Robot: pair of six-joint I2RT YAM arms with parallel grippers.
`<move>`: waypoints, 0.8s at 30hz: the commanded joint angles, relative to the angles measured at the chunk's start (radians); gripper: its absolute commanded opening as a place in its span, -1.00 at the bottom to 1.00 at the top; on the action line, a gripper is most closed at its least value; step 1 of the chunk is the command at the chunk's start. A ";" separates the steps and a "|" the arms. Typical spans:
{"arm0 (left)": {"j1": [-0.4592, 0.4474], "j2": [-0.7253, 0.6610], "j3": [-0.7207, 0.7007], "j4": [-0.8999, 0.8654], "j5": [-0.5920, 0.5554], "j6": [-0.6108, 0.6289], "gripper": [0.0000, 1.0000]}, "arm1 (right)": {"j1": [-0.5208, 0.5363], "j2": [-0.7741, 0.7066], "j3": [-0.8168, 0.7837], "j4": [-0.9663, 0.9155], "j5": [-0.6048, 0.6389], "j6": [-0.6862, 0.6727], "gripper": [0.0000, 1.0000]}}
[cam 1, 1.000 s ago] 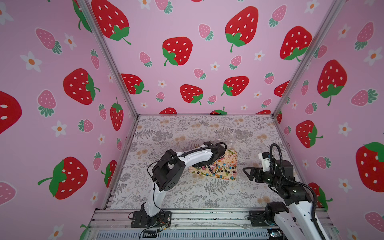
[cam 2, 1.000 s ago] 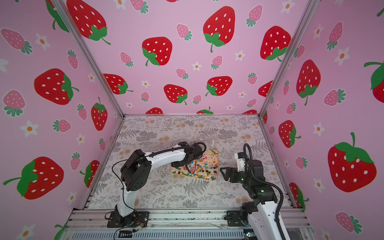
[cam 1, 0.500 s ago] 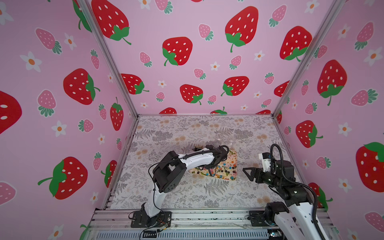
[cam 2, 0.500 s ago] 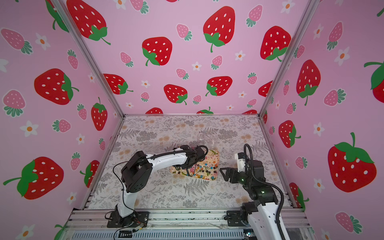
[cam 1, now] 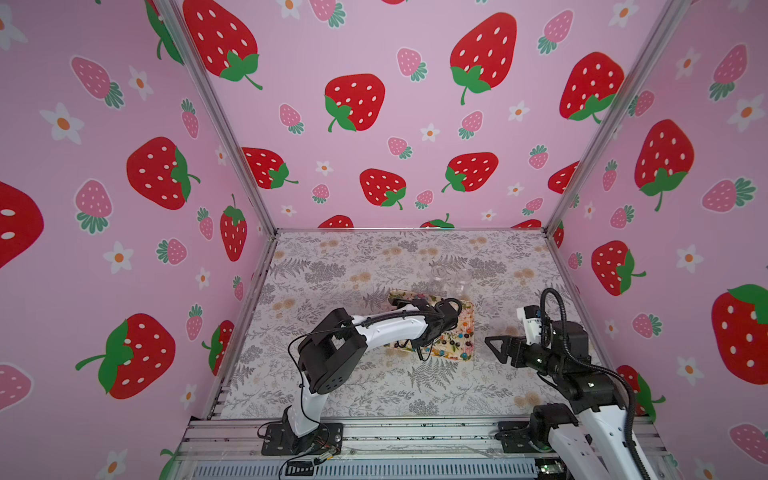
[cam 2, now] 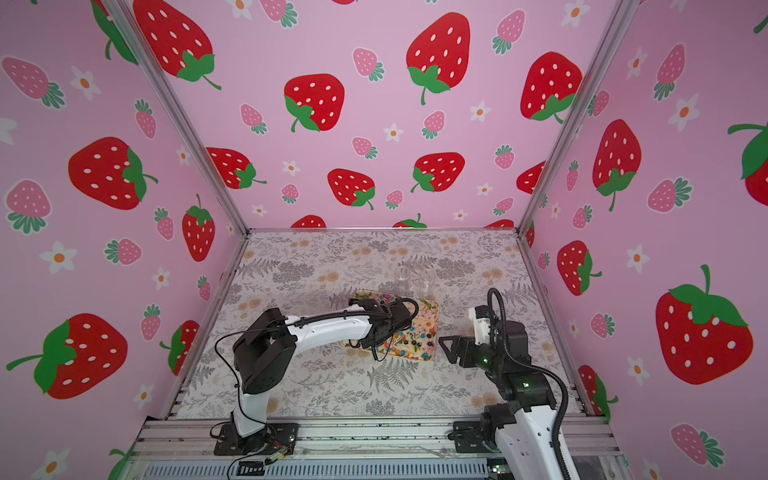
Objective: Pour the candies out of the jar
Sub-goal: 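Pour the candies out of the jar onto the tray.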
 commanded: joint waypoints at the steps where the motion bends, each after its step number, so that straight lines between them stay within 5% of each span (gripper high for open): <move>1: -0.004 -0.028 -0.011 0.006 -0.035 0.006 0.22 | -0.003 -0.005 0.029 -0.017 -0.012 0.009 0.58; 24: -0.003 -0.116 -0.013 -0.044 0.031 -0.128 0.24 | -0.002 0.004 0.058 -0.041 -0.027 0.019 0.57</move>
